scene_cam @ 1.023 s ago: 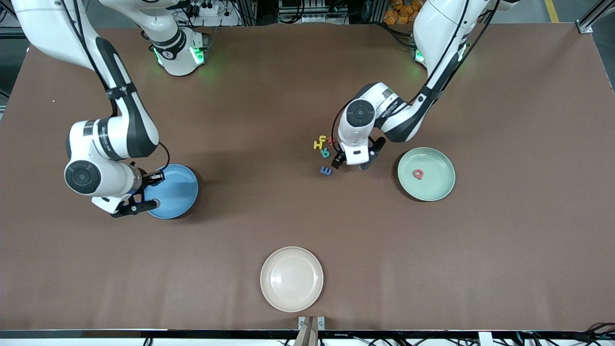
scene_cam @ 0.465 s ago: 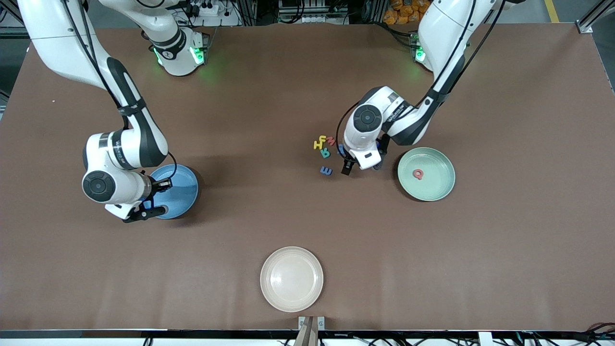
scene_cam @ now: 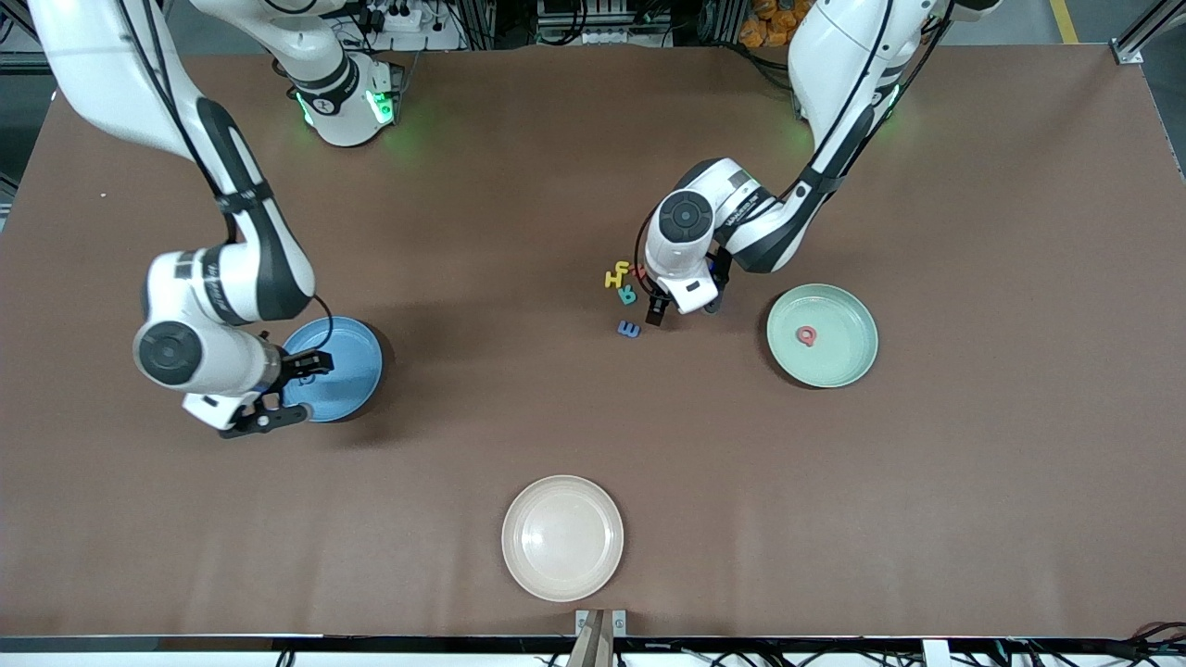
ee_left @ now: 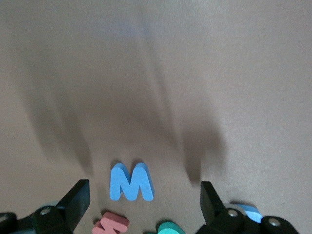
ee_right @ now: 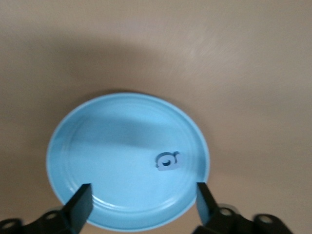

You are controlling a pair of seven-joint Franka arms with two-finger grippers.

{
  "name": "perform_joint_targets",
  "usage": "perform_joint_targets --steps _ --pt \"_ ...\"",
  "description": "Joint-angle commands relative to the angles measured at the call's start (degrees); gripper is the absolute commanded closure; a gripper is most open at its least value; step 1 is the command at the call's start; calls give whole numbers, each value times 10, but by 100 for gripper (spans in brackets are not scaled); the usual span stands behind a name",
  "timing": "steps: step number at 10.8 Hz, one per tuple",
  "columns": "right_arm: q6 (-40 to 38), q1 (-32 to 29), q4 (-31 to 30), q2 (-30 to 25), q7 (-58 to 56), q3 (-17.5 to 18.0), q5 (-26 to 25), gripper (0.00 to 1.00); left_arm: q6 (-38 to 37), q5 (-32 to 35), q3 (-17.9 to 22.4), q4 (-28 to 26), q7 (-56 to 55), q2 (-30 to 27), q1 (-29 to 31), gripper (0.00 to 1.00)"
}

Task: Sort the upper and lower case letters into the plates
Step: 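Release the a on the blue plate while the left gripper lowers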

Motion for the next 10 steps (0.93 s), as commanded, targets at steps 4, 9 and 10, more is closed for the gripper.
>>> perform_joint_targets --steps 4,9,10 --pt "-122 -5 77 -108 1 -1 12 0 50 29 1 -40 -20 -5 0 0" --pt "-225 -33 133 -199 -2 -2 79 0 77 33 3 -64 -27 -10 -7 0" --pt "-237 -33 135 -214 2 -9 86 0 81 53 2 -73 -32 -14 -7 0"
